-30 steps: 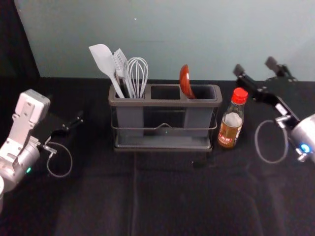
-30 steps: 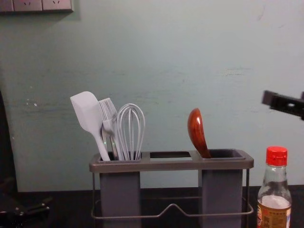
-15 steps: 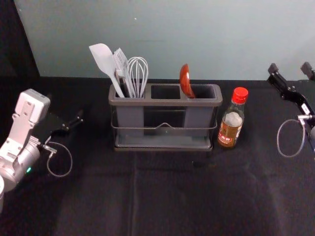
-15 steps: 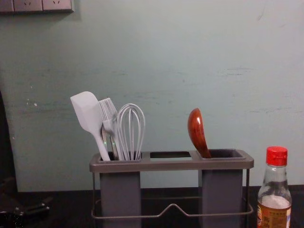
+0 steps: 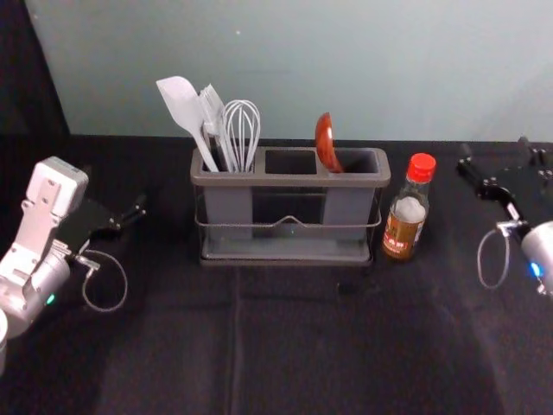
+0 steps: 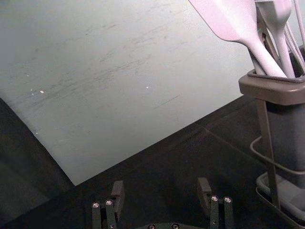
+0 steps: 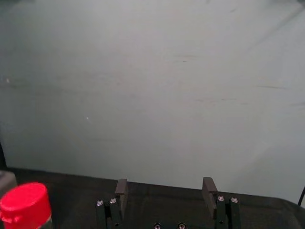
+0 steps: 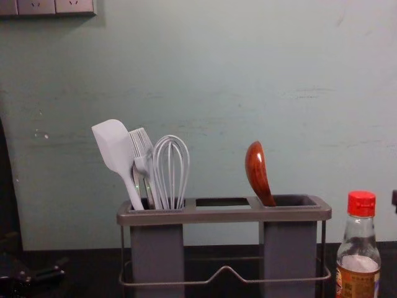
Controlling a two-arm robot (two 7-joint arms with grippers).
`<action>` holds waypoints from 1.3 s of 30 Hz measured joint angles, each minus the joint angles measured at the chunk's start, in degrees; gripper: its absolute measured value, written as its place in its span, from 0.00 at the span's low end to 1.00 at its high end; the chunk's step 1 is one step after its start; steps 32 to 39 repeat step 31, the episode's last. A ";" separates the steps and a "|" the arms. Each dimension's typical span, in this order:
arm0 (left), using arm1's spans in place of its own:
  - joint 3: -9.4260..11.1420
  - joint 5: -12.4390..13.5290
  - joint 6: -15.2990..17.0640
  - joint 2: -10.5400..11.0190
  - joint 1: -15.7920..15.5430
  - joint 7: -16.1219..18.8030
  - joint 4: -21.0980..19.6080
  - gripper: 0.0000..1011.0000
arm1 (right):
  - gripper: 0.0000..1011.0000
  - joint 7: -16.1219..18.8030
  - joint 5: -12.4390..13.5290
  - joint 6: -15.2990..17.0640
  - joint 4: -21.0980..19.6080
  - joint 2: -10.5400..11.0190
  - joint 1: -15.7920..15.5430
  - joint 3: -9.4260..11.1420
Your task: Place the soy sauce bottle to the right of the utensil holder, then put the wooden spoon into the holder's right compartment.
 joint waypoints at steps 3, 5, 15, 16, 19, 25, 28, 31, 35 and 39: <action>0.00 0.00 0.00 0.00 0.00 0.00 0.00 0.99 | 0.99 -0.04 -2.61 -1.85 2.71 -0.11 1.36 -0.98; 0.00 0.00 0.00 0.00 0.00 0.00 0.00 0.99 | 0.99 -0.15 -4.80 -3.40 4.51 -0.17 2.29 -1.78; 0.00 0.00 0.00 0.00 0.00 0.00 0.00 0.99 | 0.99 -1.68 -11.81 -8.02 11.36 -1.65 6.04 -4.14; 0.00 0.00 0.00 0.00 0.00 0.00 0.00 0.99 | 0.99 -1.97 -12.44 -8.36 11.90 -1.92 6.39 -4.18; 0.00 0.00 0.00 0.00 0.00 0.00 0.00 0.99 | 0.99 -2.60 -13.59 -8.78 12.57 -2.31 6.80 -4.22; 0.00 0.00 0.00 0.00 0.00 0.00 0.00 0.99 | 0.99 -2.58 -13.36 -8.78 12.35 -2.20 6.68 -4.21; 0.00 0.00 0.00 0.00 0.00 0.00 0.00 0.99 | 0.99 -2.52 -13.23 -8.76 12.25 -2.15 6.62 -4.20; 0.00 0.00 0.00 0.00 0.00 0.00 0.00 0.99 | 0.99 -2.44 -13.04 -8.71 12.13 -2.11 6.57 -4.19; 0.00 0.00 0.00 0.00 0.00 0.00 0.00 0.99 | 0.99 -2.44 -13.04 -8.71 12.13 -2.11 6.57 -4.19; 0.00 0.00 0.00 0.00 0.00 0.00 0.00 0.99 | 0.99 -2.44 -13.04 -8.71 12.13 -2.11 6.57 -4.19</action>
